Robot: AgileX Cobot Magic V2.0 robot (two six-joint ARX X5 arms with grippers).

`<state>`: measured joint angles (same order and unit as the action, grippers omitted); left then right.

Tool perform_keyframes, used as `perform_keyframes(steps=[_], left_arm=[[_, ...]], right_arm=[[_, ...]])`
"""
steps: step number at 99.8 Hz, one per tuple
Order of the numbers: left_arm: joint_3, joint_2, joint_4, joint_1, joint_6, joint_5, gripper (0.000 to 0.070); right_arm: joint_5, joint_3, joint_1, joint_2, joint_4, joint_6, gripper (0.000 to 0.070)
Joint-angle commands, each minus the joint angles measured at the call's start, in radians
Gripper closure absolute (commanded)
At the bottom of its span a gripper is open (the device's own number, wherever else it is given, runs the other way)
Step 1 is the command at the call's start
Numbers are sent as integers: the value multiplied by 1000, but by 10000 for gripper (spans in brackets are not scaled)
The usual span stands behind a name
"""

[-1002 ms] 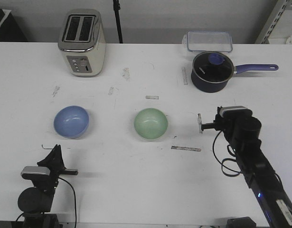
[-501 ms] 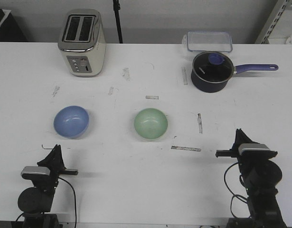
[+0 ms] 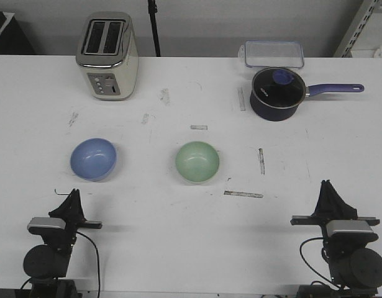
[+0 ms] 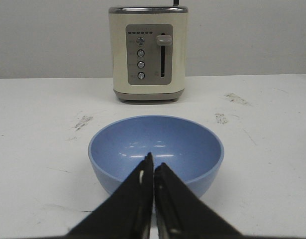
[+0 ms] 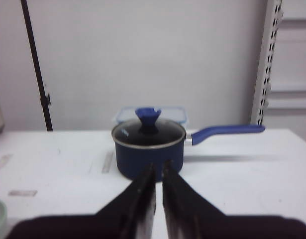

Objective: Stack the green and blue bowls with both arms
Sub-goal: 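Release the green bowl and retract the right gripper to rest, then reach the left gripper to the blue bowl rim and grasp it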

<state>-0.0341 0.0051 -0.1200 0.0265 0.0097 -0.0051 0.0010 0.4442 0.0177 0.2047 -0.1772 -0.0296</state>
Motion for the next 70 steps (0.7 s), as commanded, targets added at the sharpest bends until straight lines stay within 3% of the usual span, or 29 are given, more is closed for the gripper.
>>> perform_keyframes(steps=[1, 70], left_arm=[[23, -2, -14, -1, 5, -3, 699], [23, -2, -29, -1, -6, -3, 699]], right_arm=[[0, 1, 1, -15, 5, 5, 685], [0, 1, 1, -34, 17, 5, 685]])
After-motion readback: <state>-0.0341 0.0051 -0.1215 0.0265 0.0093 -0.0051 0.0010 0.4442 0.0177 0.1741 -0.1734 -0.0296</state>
